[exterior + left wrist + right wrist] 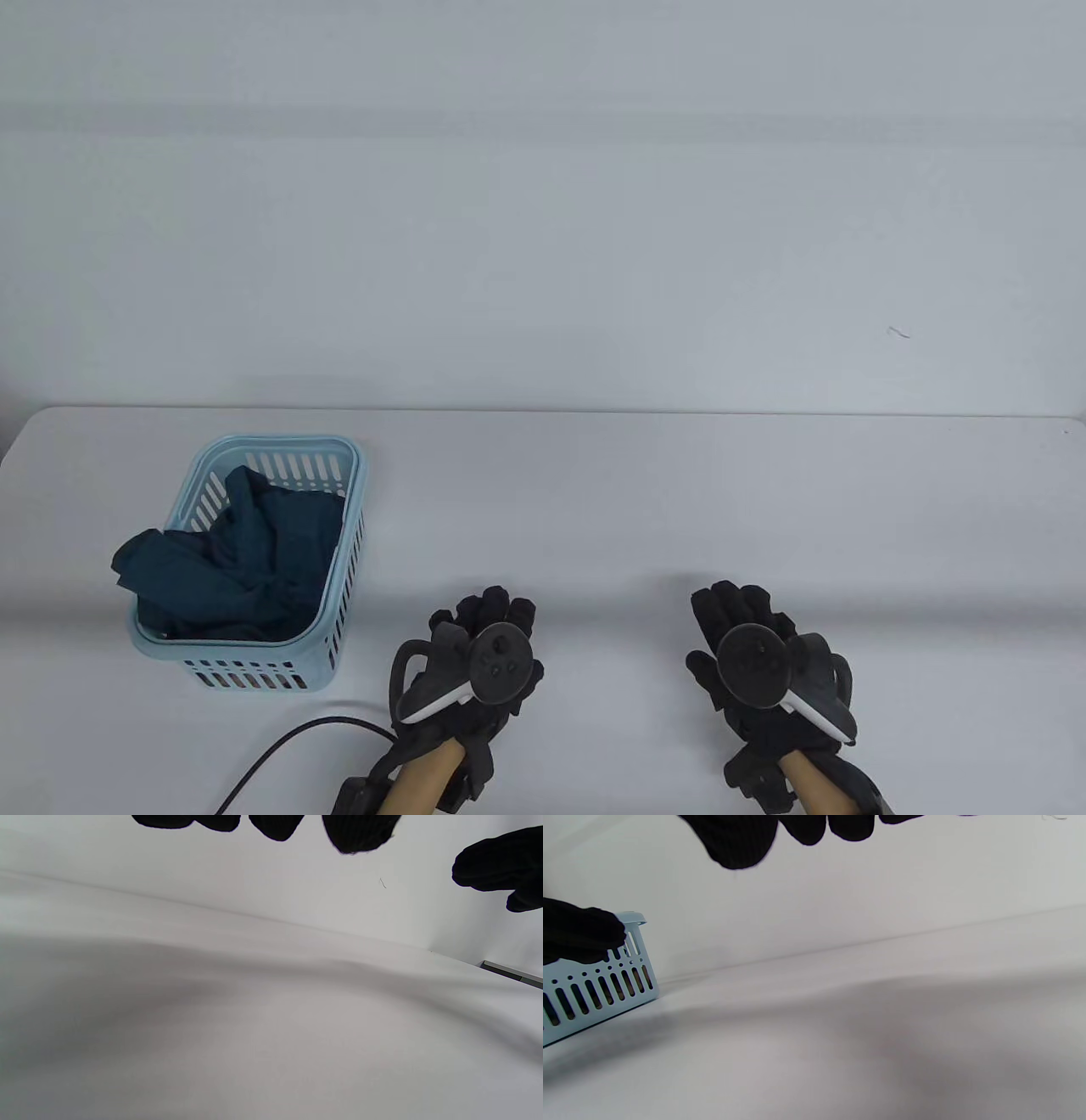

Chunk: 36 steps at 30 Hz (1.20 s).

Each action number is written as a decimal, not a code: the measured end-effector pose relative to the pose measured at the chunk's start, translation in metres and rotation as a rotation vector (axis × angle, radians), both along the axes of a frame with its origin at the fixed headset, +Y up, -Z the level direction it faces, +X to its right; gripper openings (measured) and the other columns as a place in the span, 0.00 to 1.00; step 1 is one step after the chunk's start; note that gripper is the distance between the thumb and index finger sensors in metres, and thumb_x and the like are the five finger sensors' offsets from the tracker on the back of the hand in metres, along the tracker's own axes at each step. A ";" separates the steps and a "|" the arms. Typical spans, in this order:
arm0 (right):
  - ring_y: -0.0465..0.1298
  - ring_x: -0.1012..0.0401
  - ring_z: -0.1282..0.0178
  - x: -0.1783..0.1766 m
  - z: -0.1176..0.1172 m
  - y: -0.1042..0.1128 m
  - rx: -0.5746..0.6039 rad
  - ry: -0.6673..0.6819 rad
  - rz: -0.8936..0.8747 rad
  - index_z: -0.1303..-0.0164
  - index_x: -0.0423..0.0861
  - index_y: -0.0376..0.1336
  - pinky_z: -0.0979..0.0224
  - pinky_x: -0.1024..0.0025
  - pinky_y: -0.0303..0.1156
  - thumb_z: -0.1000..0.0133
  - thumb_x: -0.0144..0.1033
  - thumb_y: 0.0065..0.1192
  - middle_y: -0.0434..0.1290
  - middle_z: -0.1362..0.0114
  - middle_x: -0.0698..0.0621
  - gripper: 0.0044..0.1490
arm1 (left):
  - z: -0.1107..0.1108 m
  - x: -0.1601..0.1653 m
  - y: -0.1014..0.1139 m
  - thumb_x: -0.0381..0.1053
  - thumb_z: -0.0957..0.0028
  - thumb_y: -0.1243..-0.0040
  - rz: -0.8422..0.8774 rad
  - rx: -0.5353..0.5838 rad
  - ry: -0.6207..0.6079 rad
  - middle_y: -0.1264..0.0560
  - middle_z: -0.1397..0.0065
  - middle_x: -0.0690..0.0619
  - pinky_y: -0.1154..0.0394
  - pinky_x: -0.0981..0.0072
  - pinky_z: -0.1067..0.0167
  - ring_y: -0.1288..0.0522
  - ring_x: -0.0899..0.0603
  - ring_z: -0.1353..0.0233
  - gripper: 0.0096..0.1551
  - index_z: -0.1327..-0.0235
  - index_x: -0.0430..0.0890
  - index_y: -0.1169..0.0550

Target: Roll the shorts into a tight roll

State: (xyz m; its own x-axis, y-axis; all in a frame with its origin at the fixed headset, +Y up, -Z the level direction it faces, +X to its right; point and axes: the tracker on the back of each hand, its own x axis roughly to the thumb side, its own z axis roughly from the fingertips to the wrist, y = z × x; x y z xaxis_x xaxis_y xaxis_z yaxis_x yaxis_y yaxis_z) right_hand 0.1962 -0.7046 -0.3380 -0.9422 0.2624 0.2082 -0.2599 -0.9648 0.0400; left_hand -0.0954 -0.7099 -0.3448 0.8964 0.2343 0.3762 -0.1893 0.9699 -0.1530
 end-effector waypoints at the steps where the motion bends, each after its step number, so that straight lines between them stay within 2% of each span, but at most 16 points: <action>1: 0.41 0.40 0.15 0.000 0.000 0.000 -0.002 -0.001 0.008 0.18 0.44 0.42 0.21 0.32 0.43 0.40 0.43 0.51 0.42 0.14 0.41 0.43 | 0.000 0.001 0.000 0.56 0.40 0.52 -0.002 0.001 -0.004 0.51 0.17 0.29 0.53 0.19 0.33 0.48 0.19 0.20 0.40 0.19 0.39 0.46; 19: 0.42 0.40 0.15 -0.004 0.006 -0.007 -0.041 0.012 0.021 0.18 0.43 0.42 0.21 0.32 0.44 0.40 0.43 0.51 0.42 0.14 0.40 0.43 | -0.002 0.004 -0.005 0.56 0.39 0.53 0.022 -0.036 -0.029 0.51 0.17 0.29 0.53 0.20 0.33 0.48 0.19 0.20 0.40 0.19 0.39 0.46; 36: 0.42 0.39 0.15 -0.008 0.007 -0.012 -0.067 0.040 0.036 0.18 0.43 0.43 0.21 0.32 0.44 0.40 0.43 0.51 0.42 0.14 0.40 0.43 | -0.001 0.008 -0.006 0.56 0.40 0.53 0.011 -0.008 -0.029 0.51 0.17 0.29 0.53 0.20 0.33 0.48 0.19 0.21 0.40 0.19 0.39 0.45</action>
